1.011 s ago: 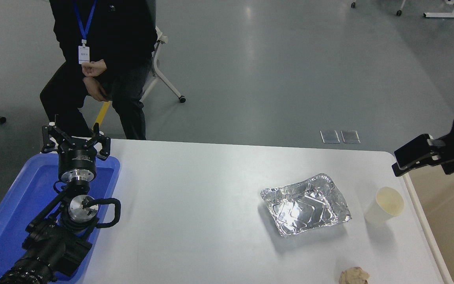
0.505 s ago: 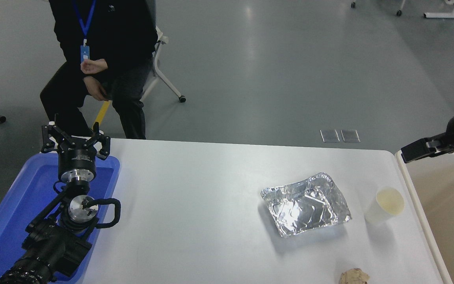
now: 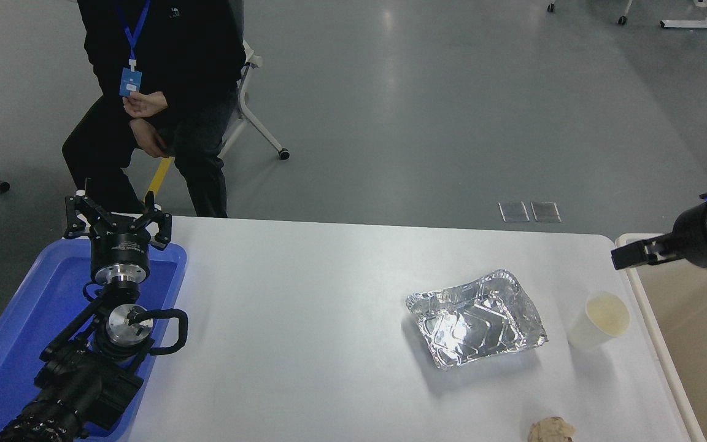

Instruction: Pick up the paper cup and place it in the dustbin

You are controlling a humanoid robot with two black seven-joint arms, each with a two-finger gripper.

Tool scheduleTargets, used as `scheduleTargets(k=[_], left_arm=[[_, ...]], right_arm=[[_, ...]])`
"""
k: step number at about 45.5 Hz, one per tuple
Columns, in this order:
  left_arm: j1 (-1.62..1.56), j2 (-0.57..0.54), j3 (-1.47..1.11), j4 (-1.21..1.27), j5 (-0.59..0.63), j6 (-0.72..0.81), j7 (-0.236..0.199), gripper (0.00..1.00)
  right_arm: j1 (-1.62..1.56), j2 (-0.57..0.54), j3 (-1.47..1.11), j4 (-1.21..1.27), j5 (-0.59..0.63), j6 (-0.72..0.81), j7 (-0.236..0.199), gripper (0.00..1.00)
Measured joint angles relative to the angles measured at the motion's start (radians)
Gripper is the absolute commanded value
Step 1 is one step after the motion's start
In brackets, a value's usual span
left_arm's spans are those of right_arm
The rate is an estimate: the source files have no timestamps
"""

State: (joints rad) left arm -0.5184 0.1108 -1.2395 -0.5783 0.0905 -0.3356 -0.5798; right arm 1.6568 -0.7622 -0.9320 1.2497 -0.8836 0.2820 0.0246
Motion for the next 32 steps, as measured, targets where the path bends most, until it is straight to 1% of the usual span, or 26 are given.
scheduleTargets(k=[17, 26, 29, 32], left_arm=[[0.000, 0.000, 0.000, 0.000, 0.000, 0.000, 0.000, 0.99], [0.000, 0.000, 0.000, 0.000, 0.000, 0.000, 0.000, 0.99], [0.000, 0.000, 0.000, 0.000, 0.000, 0.000, 0.000, 0.99], [0.000, 0.000, 0.000, 0.000, 0.000, 0.000, 0.000, 0.99]], right_arm=[[-0.199, 0.007, 0.095, -0.098, -0.015, -0.064, 0.002, 1.00], [-0.279, 0.021, 0.123, -0.144, -0.025, -0.096, 0.005, 0.98], [-0.304, 0.029, 0.128, -0.159, -0.028, -0.108, 0.007, 0.97], [-0.325, 0.036, 0.132, -0.172, -0.030, -0.118, 0.010, 0.92]])
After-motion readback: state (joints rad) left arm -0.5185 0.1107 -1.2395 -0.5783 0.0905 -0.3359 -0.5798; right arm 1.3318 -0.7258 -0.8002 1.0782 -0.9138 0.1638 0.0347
